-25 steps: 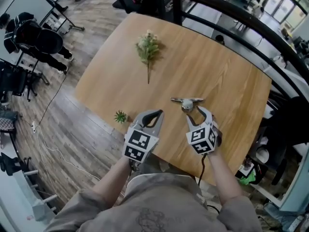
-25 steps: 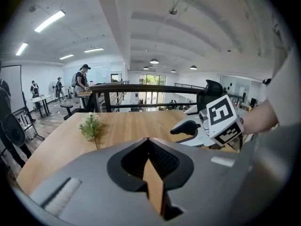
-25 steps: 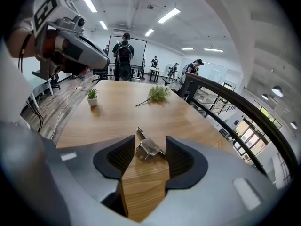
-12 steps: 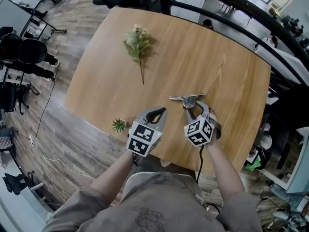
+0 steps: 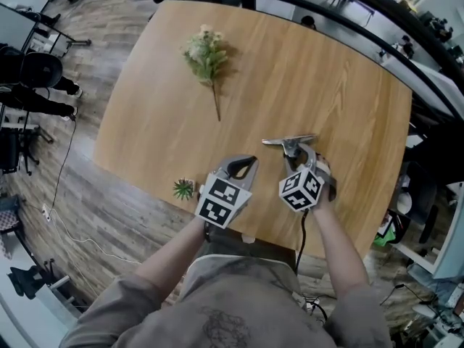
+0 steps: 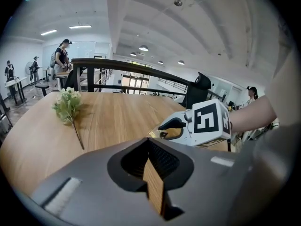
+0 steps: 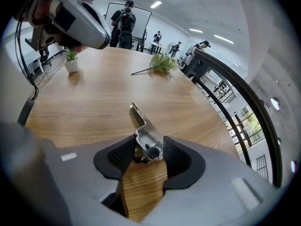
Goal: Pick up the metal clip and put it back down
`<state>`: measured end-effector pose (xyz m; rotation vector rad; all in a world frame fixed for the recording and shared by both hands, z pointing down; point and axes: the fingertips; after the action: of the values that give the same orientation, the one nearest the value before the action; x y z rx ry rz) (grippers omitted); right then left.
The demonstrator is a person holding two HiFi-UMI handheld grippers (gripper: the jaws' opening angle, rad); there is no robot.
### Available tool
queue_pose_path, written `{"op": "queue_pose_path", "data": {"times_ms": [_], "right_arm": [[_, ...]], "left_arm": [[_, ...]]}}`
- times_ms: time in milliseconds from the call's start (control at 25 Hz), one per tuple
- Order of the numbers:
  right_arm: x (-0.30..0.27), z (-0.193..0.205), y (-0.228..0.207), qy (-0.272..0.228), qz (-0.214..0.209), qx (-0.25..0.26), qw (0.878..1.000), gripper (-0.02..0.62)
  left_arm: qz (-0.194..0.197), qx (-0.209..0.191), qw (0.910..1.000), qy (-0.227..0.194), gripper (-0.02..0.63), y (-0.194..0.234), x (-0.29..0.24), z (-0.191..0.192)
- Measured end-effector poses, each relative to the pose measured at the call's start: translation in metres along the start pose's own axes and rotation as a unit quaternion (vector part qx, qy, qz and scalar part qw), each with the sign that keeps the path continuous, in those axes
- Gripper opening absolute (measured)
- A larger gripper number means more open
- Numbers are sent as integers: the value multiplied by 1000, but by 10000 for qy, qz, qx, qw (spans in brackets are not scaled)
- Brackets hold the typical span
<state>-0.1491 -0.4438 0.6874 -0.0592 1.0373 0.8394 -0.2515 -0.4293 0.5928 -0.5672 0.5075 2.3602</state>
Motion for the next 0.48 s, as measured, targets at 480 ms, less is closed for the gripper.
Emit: {"op": "queue_pose_path", "data": {"times_ms": [480], "right_arm": [[9,-6,-7,81,321,465,9984,64]], "left_arm": [[33,46,10000,-72,2,4,9,-7]]}}
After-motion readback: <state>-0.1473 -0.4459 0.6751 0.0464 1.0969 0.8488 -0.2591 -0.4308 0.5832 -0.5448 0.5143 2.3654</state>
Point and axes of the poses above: the fingertips, and each gripper's own axes: x backward along the fingers, y to its left, z out of its underside, and after that the axes turned 8 degrees about -y, right-handed
